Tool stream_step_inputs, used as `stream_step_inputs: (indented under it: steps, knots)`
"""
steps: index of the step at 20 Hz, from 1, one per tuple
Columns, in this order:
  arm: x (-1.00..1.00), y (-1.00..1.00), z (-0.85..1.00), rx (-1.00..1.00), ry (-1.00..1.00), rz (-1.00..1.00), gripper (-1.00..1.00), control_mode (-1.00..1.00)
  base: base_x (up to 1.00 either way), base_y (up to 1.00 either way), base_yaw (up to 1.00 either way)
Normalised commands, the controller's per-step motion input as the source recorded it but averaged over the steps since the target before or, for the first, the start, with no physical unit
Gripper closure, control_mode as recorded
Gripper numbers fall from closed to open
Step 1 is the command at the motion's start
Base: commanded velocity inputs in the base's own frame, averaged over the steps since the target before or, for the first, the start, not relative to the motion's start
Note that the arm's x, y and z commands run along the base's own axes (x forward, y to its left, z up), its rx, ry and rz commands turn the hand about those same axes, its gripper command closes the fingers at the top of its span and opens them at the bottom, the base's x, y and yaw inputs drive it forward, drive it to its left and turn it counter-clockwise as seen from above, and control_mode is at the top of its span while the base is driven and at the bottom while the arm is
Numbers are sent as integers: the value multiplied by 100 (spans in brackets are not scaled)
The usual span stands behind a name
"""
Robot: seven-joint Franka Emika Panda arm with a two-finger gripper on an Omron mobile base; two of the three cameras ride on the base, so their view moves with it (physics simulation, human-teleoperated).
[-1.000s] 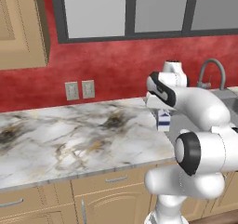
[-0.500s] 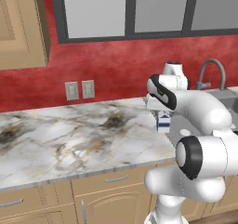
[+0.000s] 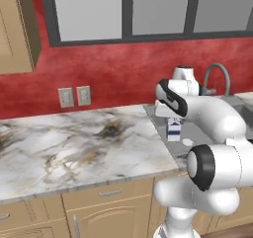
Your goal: Gather the eggs and milk located in the vicinity of the sink area and place them right next to the bowl.
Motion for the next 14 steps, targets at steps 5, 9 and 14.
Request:
stream_step_inputs:
  steps: [5,9,14]
  knots:
    - [0,0,0,0,0,0,100,100,2,-98,1]
    - [0,0,0,0,0,0,100,100,0,-100,2]
    - [0,0,0,0,0,0,100,100,0,-78,1]
